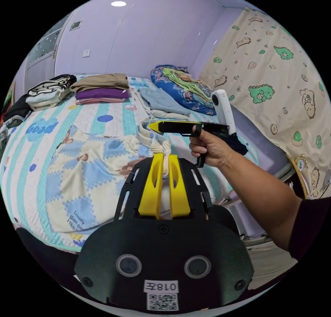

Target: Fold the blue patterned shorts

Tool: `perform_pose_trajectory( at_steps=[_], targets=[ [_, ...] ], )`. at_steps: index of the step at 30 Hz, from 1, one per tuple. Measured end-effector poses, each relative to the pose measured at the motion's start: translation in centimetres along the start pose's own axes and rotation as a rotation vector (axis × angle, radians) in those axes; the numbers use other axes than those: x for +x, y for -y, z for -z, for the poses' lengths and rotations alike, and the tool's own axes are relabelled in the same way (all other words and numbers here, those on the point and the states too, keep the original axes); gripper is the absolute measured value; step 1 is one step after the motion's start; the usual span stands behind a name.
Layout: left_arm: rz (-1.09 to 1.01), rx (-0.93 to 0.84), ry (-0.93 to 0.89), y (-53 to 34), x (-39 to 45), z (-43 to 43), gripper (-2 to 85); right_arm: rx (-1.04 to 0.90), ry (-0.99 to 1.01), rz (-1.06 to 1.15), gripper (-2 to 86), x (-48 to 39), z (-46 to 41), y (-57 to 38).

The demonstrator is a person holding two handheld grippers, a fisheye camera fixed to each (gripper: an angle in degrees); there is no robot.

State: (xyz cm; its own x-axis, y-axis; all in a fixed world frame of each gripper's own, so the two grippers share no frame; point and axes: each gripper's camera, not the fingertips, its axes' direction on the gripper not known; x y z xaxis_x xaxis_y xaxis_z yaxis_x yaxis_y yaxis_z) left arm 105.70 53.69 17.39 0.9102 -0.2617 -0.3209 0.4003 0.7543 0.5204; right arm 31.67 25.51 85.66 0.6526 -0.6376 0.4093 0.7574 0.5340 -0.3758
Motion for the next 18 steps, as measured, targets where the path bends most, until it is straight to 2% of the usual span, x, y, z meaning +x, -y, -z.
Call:
perform_pose_trajectory(
  at_steps=[5,7,10,12,15,18],
  targets=[
    [-0.102,-0.042,-0.030,1.9,4.9,-2.6,6.0,-0.011,-0.002,0.007,7.4,1.5,2.4,-1.4],
    [-0.203,-0.168,-0.105,1.1,7.2,-4.6,7.9,-0.044,-0.028,-0.050,8.2,2.6,3.4,-3.0],
    [-0.346,-0.255,-0.220,-2.0,8.9,-4.4,8.0,-0.029,-0.109,-0.168,8.4,3.8,6.4,-6.5],
    [-0.398,-0.214,-0.270,-3.5,8.4,-2.6,7.9,0.023,-0.156,-0.207,8.4,3.1,8.4,-8.3],
    [-0.375,-0.101,-0.241,-3.8,5.3,0.7,7.8,0.042,-0.229,-0.188,8.5,-0.4,9.4,-9.0],
    [-0.313,-0.062,-0.074,-3.4,0.3,2.3,7.6,0.031,-0.224,-0.052,7.9,-6.0,7.8,-8.4]
  ],
)
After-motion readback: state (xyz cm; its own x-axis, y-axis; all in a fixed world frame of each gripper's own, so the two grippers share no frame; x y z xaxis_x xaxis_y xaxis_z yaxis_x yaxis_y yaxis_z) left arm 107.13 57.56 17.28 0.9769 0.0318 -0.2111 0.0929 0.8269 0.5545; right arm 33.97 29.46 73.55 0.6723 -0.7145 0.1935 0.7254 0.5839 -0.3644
